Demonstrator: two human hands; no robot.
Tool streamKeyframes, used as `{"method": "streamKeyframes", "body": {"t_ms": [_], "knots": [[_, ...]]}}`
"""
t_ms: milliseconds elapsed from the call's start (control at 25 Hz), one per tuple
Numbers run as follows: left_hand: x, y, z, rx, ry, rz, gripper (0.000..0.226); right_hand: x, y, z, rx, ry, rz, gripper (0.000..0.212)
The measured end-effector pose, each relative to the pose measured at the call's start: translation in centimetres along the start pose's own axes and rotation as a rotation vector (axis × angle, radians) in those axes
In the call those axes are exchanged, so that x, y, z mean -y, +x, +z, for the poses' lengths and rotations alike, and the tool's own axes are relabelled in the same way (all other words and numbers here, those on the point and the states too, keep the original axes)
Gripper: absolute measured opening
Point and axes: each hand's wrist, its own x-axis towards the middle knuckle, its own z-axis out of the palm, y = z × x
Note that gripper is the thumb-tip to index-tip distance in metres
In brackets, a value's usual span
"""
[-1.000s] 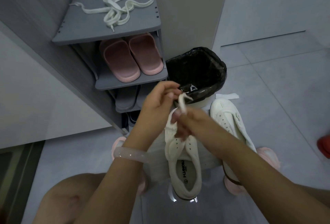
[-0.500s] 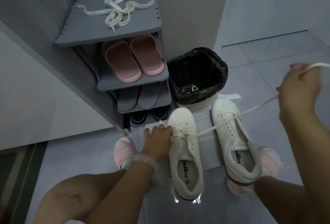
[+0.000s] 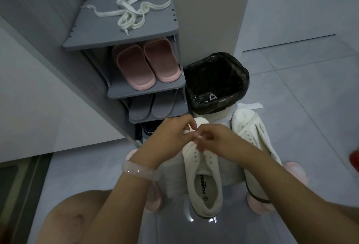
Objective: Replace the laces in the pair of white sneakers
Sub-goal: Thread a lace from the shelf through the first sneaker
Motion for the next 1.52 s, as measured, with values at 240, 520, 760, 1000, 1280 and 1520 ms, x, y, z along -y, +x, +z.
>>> {"method": "streamKeyframes", "body": {"t_ms": [240,520,760,1000,1280,1520], "knots": [[1.5,0.0,-0.3,0.119,0.022,-0.093,0.021,-0.4,0.2,-2.8,-0.652,0.398,-0.013,0.019],[3.6,0.0,3.7,0.332,0.189,-0.263,0.039,-0.5,0.6,-1.9,-0.756,0.449,0.024,0.029],[3.4,0.5,5.5,0.188,0.212,-0.172,0.030,0.2,0.5,-2.2,-0.466,0.770,0.196,0.051],[4.2,0.5,6.3,0.195,0.281,-0.258,0.046,0.7,0.5,-2.1,-0.465,0.805,-0.025,0.048],[3.6,0.7,6.1,0.022,-0.277,-0.432,0.034,-0.6,0.3,-1.7,-0.383,0.211,-0.019,0.027],[3.5,0.8,6.7,-0.049,-0.504,-0.508,0.028,-2.9,0.0,-0.8,0.057,-0.601,0.327,0.041]]}}
